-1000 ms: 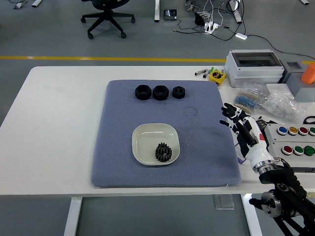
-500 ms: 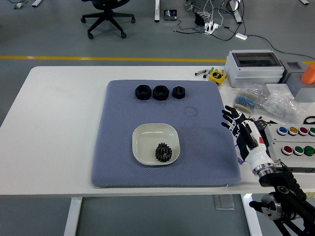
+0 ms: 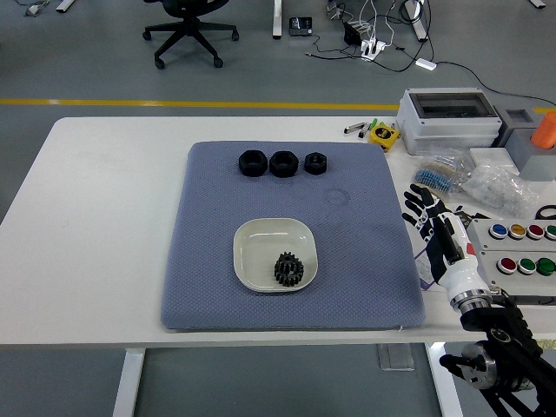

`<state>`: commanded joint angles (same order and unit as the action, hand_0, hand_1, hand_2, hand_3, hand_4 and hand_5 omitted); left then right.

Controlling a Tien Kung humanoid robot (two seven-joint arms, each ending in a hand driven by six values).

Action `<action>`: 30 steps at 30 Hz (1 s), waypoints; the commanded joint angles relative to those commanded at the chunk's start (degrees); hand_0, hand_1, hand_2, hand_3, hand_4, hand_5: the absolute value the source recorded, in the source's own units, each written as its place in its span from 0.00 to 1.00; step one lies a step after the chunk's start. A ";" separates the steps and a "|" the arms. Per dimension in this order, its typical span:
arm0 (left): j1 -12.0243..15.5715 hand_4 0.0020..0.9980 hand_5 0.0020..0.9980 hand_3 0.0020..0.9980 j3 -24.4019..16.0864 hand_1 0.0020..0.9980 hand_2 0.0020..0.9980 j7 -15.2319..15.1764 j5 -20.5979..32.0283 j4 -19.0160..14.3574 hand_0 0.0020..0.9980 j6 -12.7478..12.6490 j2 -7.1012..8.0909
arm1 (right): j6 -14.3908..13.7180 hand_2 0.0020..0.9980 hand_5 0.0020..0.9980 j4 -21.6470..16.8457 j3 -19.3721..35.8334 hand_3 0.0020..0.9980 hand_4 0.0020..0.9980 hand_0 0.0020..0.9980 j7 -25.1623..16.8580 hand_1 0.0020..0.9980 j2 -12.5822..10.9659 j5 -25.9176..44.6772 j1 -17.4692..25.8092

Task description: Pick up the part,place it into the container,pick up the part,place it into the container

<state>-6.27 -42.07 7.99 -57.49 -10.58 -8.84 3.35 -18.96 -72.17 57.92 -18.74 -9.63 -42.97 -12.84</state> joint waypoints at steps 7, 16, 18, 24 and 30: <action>0.19 0.64 0.61 0.58 -0.34 0.70 0.66 0.12 -0.59 -0.03 0.74 0.09 -0.02 | 2.16 0.83 0.85 0.57 0.97 0.82 1.00 0.92 0.86 0.82 0.11 -1.96 0.79; 0.30 0.64 0.61 0.58 -0.41 0.70 0.66 0.15 -0.97 -0.07 0.74 0.22 0.01 | 3.16 0.83 0.86 1.13 2.48 0.82 1.00 0.97 1.13 0.83 0.13 -5.16 1.55; 0.30 0.64 0.61 0.58 -0.52 0.70 0.66 0.18 -1.21 -0.08 0.74 0.26 0.02 | 2.78 0.83 0.86 1.17 2.62 0.82 1.00 0.97 0.92 0.83 0.15 -5.15 1.65; 0.16 0.64 0.61 0.58 -0.30 0.70 0.66 0.11 -1.02 -0.08 0.74 0.28 0.08 | 3.12 0.87 0.93 1.23 3.21 0.86 1.00 1.00 1.25 0.88 0.25 -6.56 1.86; 0.05 0.64 0.61 0.58 0.20 0.70 0.66 -0.01 -0.12 -0.08 0.74 0.17 0.04 | 4.39 0.93 1.00 1.27 3.79 0.92 1.00 1.00 1.84 0.94 0.34 -8.49 1.94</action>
<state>-6.22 -41.87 7.97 -57.61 -10.66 -8.68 3.39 -14.56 -70.90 61.72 -16.90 -9.29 -51.46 -10.90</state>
